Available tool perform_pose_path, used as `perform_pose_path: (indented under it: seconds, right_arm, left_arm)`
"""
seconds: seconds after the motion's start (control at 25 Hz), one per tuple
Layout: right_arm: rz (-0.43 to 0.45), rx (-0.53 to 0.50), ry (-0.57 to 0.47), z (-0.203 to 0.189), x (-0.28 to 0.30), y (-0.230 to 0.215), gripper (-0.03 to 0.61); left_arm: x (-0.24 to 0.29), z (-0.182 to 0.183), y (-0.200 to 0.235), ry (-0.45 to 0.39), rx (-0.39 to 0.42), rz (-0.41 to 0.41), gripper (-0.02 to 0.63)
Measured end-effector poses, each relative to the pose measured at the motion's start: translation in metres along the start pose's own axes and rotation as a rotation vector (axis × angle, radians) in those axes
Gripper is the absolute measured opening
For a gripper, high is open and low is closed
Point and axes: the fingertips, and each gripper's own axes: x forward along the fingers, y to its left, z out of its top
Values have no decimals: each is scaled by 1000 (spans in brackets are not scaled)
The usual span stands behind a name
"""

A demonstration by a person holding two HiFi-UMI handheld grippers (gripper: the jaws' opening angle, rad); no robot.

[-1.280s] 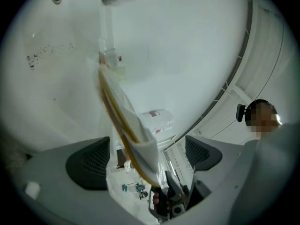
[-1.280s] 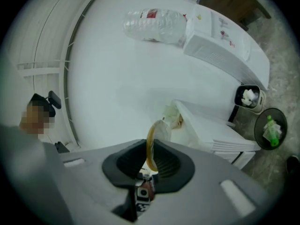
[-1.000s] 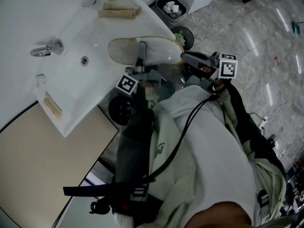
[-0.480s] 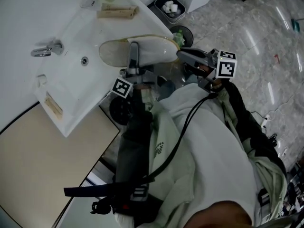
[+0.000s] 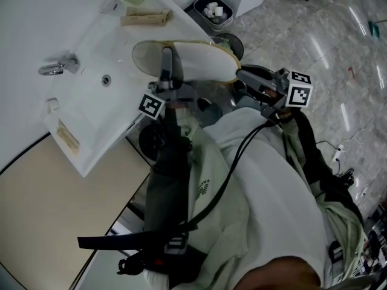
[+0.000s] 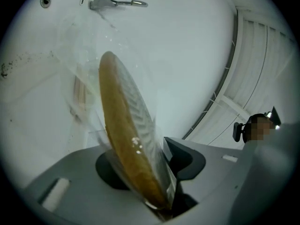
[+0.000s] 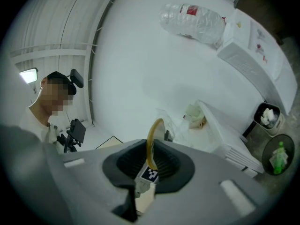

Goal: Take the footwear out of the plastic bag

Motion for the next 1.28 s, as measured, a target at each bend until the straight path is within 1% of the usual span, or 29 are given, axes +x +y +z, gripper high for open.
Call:
perform_pose_path:
  seconds: [0.2, 0.32, 0.4, 0.44, 0.48, 0.6, 0.68, 0.72, 0.84, 0.88, 0.96, 1.04, 1.12, 1.16, 1.28]
  right_arm:
    - [-38, -22, -66, 10, -29, 5, 48]
    - [-51, -38, -113, 19, -51, 9, 48]
    - [-59, -47, -147, 24, -66, 11, 48]
    - [-62, -48, -165, 26, -73, 11, 48]
    - [-63, -48, -180, 27, -79, 12, 48]
    - [-66, -42, -212, 29, -90, 14, 48]
    - [-70, -45, -232, 30, -96, 16, 48]
    - [-72, -48, -247, 32, -100, 18, 48]
    - [-82, -51, -293, 40, -113, 20, 48]
    - [-83, -48, -306, 43, -116, 18, 48]
    - [-83, -44, -317, 48, -114, 14, 48]
    - [-77, -46, -314, 52, -105, 12, 48]
    - [-67, -53, -308, 56, -98, 13, 48]
    - [-67, -61, -300, 57, -96, 15, 48]
    - [-76, -83, -274, 59, -101, 22, 48]
  left_arm:
    - [9, -8, 2, 3, -16, -7, 190]
    - [12, -3, 7, 2, -10, 0, 198]
    - [13, 6, 12, -11, -8, 8, 174]
    - [14, 9, 15, -3, -4, 10, 150]
    - [16, 9, 16, 21, 1, 8, 142]
    - [24, -3, 21, 123, 10, -5, 147]
    - [27, -5, 28, 138, -5, 2, 150]
    - [26, -2, 32, 127, -13, 10, 134]
    - [24, 6, 40, 106, -26, 19, 47]
    - [24, 7, 42, 115, -22, 21, 29]
    - [26, 7, 48, 132, -18, 27, 23]
    - [26, 11, 59, 121, -42, 42, 8]
    - [21, 17, 76, 116, -69, 78, 8]
    - [18, 19, 84, 129, -67, 102, 8]
    - [9, 26, 99, 189, -25, 160, 6]
